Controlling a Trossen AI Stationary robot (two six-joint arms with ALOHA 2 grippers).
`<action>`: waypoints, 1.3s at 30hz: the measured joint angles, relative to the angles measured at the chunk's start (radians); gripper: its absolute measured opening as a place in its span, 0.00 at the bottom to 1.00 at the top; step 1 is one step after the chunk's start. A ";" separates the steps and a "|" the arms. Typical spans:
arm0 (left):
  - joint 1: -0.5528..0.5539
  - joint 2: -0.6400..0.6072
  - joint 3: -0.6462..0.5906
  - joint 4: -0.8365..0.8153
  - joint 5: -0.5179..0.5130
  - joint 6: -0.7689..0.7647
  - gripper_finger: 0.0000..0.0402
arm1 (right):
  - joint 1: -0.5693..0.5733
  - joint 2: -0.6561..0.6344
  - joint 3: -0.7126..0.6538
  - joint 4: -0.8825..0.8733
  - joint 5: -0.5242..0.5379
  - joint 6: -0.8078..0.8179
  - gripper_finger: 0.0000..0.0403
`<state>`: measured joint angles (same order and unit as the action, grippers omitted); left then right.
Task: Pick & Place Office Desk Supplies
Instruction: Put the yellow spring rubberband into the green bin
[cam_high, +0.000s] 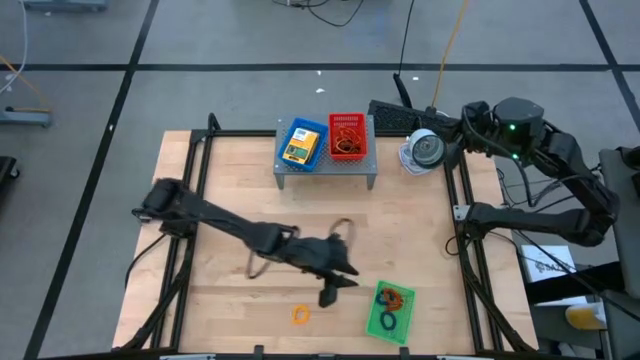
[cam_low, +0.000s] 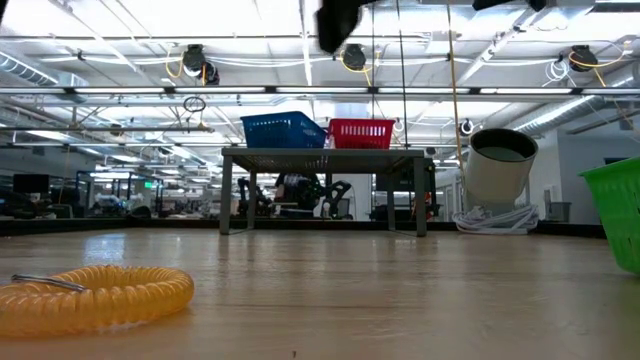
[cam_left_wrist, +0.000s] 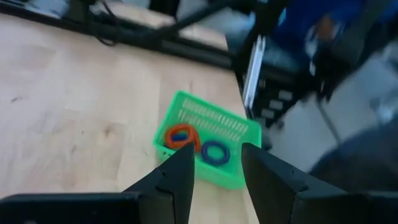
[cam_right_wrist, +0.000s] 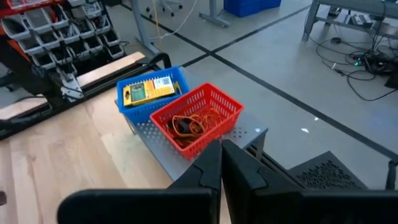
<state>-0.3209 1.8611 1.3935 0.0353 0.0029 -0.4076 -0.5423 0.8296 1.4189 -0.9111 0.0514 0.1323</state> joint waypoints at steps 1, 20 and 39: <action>-0.011 -0.028 -0.070 0.078 -0.028 -0.029 0.35 | 0.000 0.007 0.000 0.008 0.000 0.006 0.00; -0.232 -0.385 -0.398 -0.085 -0.297 -0.111 0.35 | 0.018 0.191 0.000 0.177 -0.119 0.174 0.00; -0.332 -0.392 -0.070 -0.688 -0.241 0.038 0.35 | 0.245 0.198 0.000 0.262 0.001 0.084 0.00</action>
<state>-0.6531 1.4689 1.3234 -0.6531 -0.2383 -0.3698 -0.2977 1.0276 1.4189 -0.6487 0.0525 0.2158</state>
